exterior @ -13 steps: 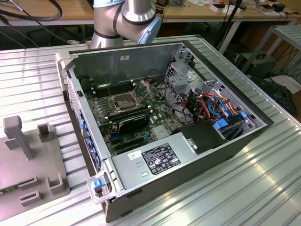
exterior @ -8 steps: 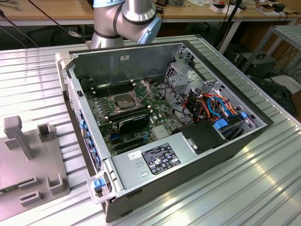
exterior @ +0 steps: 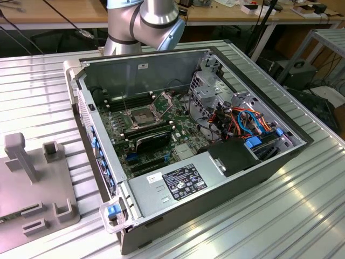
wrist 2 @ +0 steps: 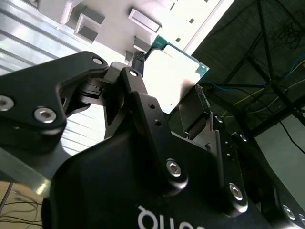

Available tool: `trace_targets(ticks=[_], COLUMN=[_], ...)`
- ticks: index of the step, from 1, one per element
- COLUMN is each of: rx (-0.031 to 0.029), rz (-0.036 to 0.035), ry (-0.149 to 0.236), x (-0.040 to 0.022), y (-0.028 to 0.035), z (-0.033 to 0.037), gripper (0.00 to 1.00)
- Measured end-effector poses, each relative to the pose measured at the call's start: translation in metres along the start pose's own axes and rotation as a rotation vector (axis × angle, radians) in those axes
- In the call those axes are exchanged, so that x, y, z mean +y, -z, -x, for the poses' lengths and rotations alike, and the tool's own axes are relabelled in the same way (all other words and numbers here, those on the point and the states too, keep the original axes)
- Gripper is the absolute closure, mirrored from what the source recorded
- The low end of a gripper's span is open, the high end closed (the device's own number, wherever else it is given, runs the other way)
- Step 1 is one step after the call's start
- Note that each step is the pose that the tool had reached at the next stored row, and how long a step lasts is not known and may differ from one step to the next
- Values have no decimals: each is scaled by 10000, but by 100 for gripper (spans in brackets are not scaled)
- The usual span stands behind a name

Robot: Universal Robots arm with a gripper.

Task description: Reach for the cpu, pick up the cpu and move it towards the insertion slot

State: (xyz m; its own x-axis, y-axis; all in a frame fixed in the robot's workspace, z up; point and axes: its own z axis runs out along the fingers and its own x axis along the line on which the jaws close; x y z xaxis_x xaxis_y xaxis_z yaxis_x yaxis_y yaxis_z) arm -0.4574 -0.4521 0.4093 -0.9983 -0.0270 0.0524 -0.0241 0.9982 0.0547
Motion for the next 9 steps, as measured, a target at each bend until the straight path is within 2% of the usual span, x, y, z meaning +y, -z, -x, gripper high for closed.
trace_targets(ticks=[9], rx=[23], rz=[1], ry=[-1], x=[9], y=[175], z=[-9], gripper=[46])
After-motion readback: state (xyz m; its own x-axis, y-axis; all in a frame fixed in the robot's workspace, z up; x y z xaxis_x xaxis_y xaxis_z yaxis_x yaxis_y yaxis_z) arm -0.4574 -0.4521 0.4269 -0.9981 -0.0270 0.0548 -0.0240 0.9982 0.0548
